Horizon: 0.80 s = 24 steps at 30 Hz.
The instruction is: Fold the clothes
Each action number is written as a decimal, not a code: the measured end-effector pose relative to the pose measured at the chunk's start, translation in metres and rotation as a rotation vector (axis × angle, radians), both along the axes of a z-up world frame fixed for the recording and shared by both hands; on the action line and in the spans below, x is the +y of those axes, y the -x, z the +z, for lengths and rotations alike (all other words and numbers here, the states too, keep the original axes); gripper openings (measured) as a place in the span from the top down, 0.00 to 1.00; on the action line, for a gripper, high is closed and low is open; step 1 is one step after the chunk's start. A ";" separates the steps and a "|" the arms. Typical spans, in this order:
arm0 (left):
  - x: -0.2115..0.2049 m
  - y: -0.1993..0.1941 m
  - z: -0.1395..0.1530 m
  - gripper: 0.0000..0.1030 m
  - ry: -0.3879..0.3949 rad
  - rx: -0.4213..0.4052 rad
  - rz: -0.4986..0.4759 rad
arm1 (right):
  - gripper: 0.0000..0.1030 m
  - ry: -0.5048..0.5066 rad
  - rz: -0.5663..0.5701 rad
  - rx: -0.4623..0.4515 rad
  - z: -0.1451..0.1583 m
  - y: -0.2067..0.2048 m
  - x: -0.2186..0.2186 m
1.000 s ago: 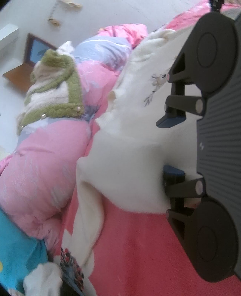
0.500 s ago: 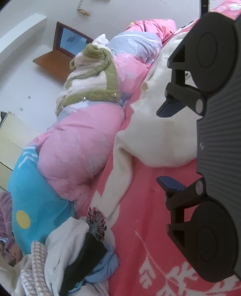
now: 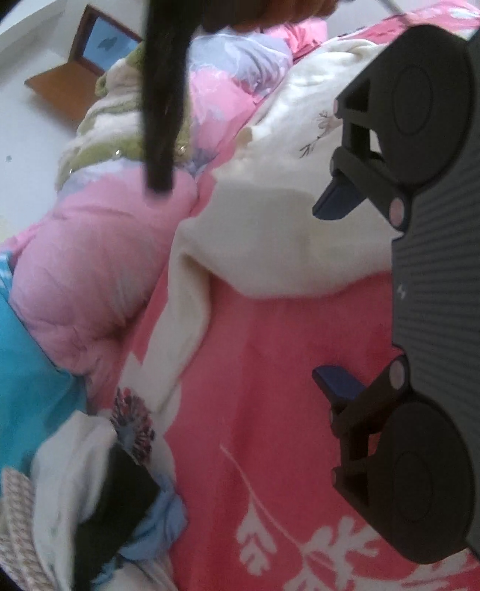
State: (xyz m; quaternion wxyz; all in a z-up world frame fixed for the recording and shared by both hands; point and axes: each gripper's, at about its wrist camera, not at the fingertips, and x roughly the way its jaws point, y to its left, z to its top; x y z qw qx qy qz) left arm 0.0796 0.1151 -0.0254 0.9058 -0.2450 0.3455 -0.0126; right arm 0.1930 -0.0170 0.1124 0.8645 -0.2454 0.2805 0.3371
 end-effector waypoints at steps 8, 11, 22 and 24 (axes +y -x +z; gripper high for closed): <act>0.013 -0.007 -0.006 0.34 0.033 -0.009 0.011 | 0.26 0.180 0.304 0.029 -0.046 -0.054 0.117; 0.016 -0.008 -0.007 0.35 0.047 -0.013 0.012 | 0.27 0.212 0.336 0.068 -0.067 -0.064 0.140; 0.007 -0.006 -0.001 0.36 -0.017 -0.016 -0.017 | 0.92 0.152 0.192 0.088 -0.079 -0.084 0.144; 0.002 -0.004 0.002 0.33 -0.034 -0.025 -0.032 | 0.93 0.107 0.173 0.062 -0.065 -0.080 0.137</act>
